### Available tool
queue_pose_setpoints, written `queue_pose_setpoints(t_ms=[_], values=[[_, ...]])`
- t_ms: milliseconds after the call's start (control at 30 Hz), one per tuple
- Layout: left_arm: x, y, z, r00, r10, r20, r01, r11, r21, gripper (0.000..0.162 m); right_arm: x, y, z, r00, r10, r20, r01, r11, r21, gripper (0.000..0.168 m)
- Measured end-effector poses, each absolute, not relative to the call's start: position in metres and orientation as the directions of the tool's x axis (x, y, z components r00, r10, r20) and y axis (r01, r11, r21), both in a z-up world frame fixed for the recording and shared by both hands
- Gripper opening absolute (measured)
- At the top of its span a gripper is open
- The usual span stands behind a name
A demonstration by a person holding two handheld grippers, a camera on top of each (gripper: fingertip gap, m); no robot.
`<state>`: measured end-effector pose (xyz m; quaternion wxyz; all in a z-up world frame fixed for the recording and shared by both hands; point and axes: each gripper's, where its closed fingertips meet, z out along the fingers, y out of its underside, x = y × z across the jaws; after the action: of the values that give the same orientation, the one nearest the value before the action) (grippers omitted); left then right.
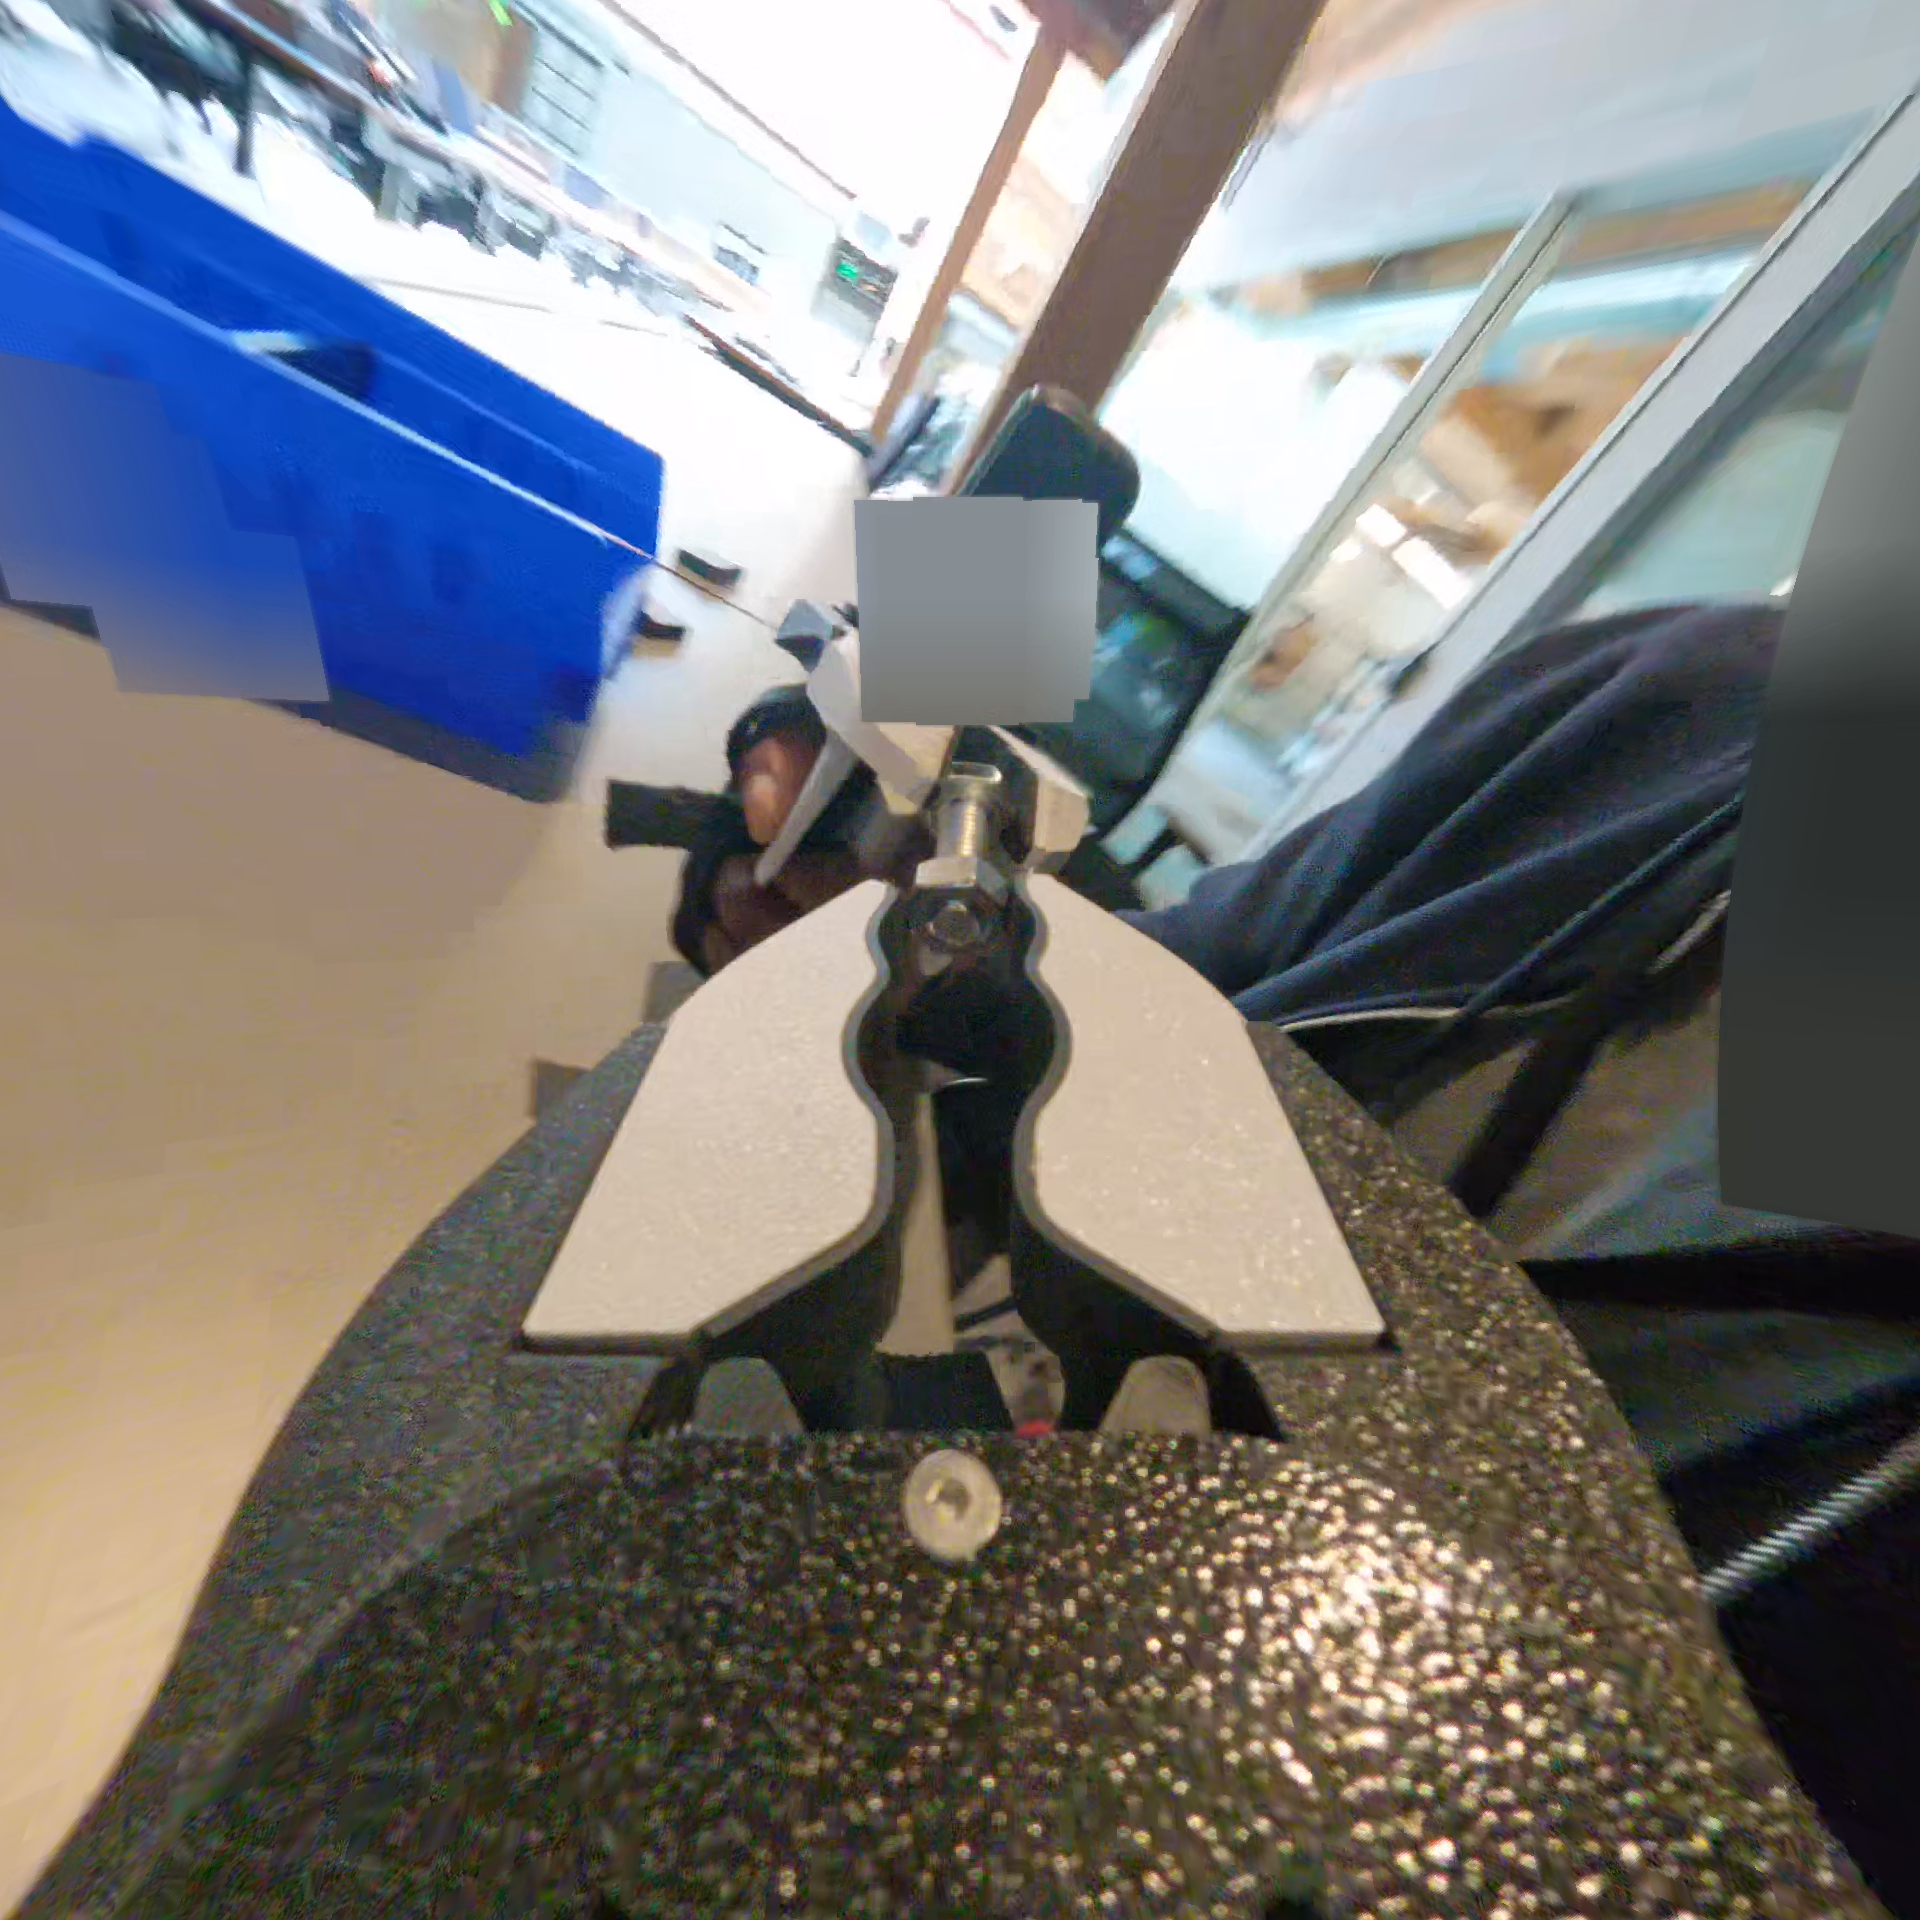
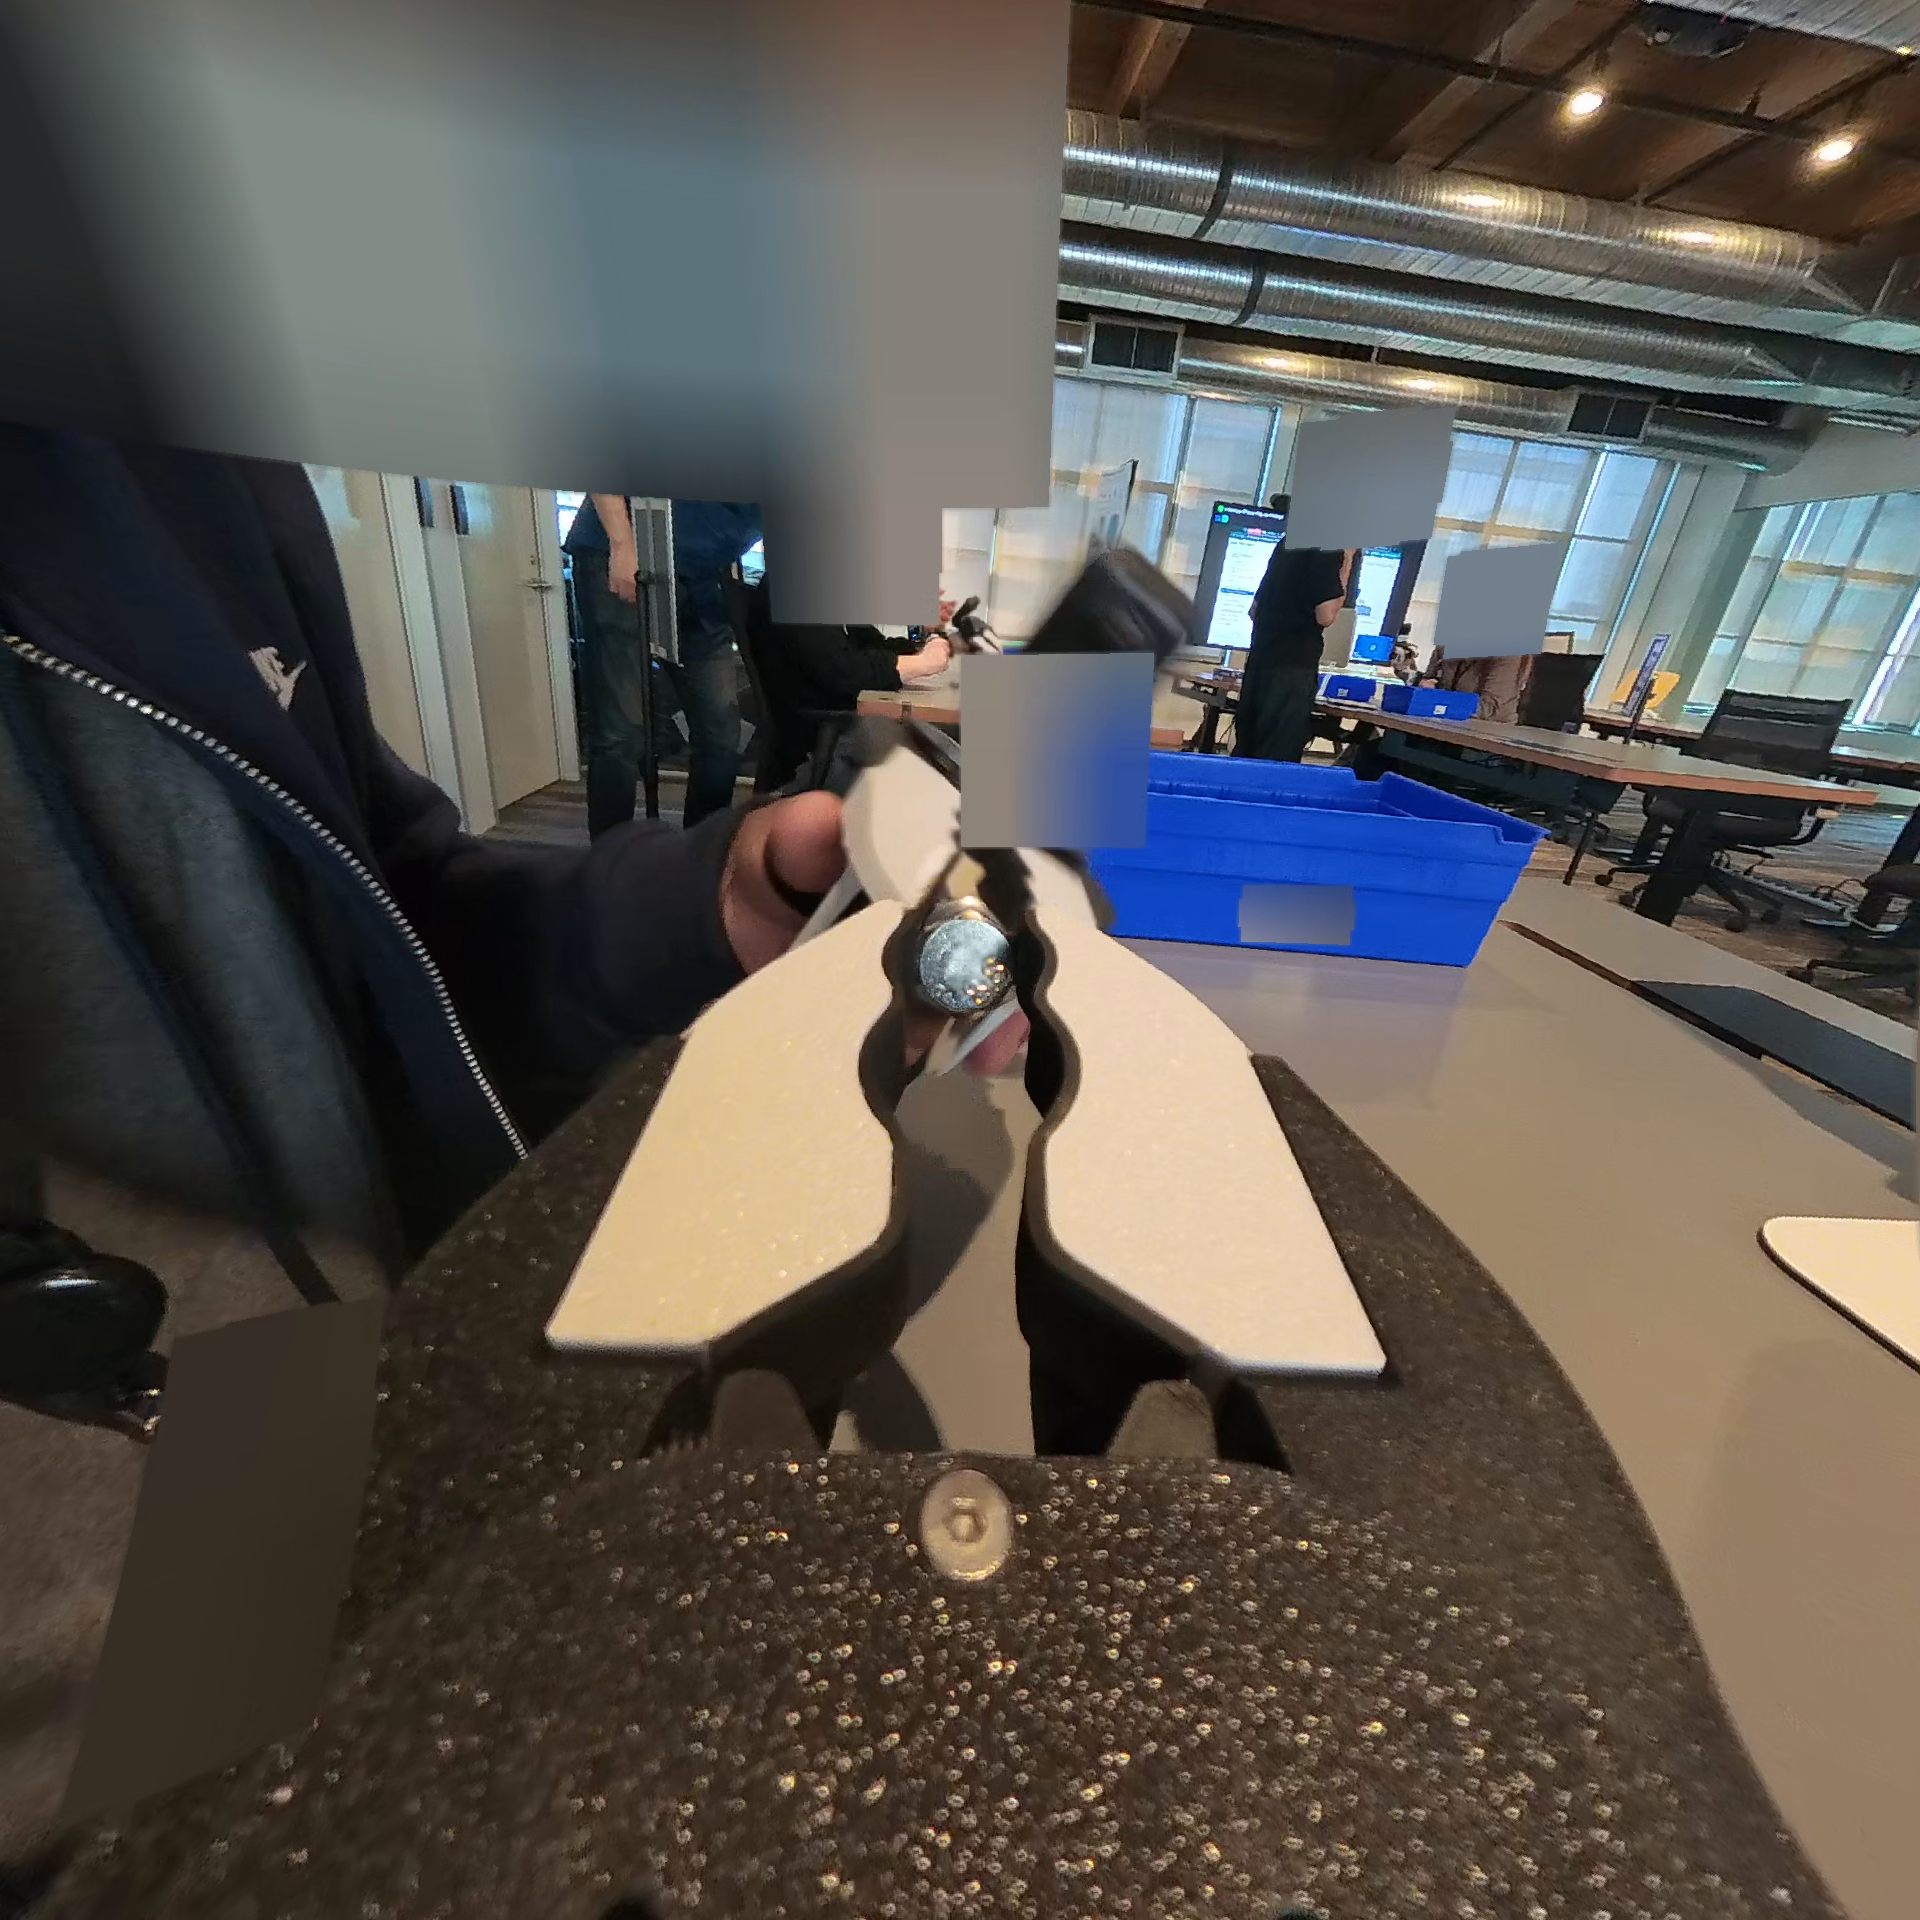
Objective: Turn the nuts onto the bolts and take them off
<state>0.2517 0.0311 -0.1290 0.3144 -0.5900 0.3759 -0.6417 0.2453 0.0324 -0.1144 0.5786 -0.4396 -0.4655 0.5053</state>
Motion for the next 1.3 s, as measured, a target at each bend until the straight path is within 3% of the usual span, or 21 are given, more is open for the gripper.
queue_pose_setpoints(t_ms=[100, 200, 267, 400, 533, 767, 867, 967, 1033, 1100, 1167, 1233, 1300], values=[[0.252, 0.032, -0.130, -0.170, -0.775, 0.608, -0.018, -0.615, -0.789, 0.019, 0.246, 0.033, -0.114, 0.063, 0.994, 0.094, -0.174, 0.104, -0.979, 0.017], [0.253, 0.031, -0.126, -0.191, -0.808, 0.557, 0.013, -0.569, -0.822, 0.026, 0.247, 0.034, -0.113, 0.063, 0.995, 0.083, -0.190, 0.093, -0.977, 0.017], [0.252, 0.031, -0.124, -0.164, -0.886, 0.433, 0.038, -0.445, -0.895, 0.043, 0.248, 0.034, -0.113, 0.059, 0.995, 0.079, -0.193, 0.089, -0.977, 0.017], [0.248, 0.042, -0.119, 0.050, -0.999, 0.005, 0.116, 0.001, -0.993, 0.053, 0.247, 0.034, -0.113, 0.050, 0.996, 0.074, -0.195, 0.083, -0.977, 0.017], [0.250, 0.039, -0.117, 0.147, -0.943, -0.298, 0.090, 0.313, -0.946, 0.045, 0.248, 0.033, -0.111, 0.041, 0.997, 0.067, -0.206, 0.074, -0.976, 0.017], [0.258, 0.037, -0.124, 0.159, -0.862, -0.481, 0.001, 0.488, -0.873, 0.018, 0.251, 0.032, -0.111, 0.038, 0.998, 0.058, -0.216, 0.065, -0.974, 0.017], [0.259, 0.037, -0.125, 0.105, -0.940, -0.324, -0.014, 0.324, -0.946, 0.018, 0.252, 0.033, -0.110, 0.050, 0.997, 0.063, -0.216, 0.072, -0.974, 0.017], [0.260, 0.035, -0.124, -0.001, -1.000, 0.029, 0.000, -0.029, -1.000, 0.018, 0.252, 0.033, -0.110, 0.060, 0.996, 0.073, -0.216, 0.084, -0.973, 0.017], [0.259, 0.034, -0.123, -0.117, -0.907, 0.404, -0.006, -0.406, -0.914, 0.018, 0.251, 0.034, -0.110, 0.073, 0.994, 0.084, -0.208, 0.097, -0.973, 0.017], [0.258, 0.035, -0.123, -0.215, -0.747, 0.629, 0.003, -0.644, -0.765, 0.018, 0.250, 0.035, -0.111, 0.086, 0.991, 0.098, -0.196, 0.113, -0.974, 0.017], [0.258, 0.036, -0.124, -0.269, -0.686, 0.676, 0.028, -0.707, -0.707, 0.018, 0.250, 0.036, -0.110, 0.092, 0.991, 0.101, -0.198, 0.117, -0.973, 0.017], [0.258, 0.033, -0.120, -0.297, -0.712, 0.637, 0.054, -0.678, -0.733, 0.021, 0.252, 0.036, -0.109, 0.090, 0.991, 0.096, -0.211, 0.113, -0.971, 0.017], [0.258, 0.030, -0.117, -0.270, -0.797, 0.540, 0.070, -0.575, -0.815, 0.043, 0.253, 0.037, -0.107, 0.091, 0.992, 0.084, -0.223, 0.103, -0.969, 0.017]])
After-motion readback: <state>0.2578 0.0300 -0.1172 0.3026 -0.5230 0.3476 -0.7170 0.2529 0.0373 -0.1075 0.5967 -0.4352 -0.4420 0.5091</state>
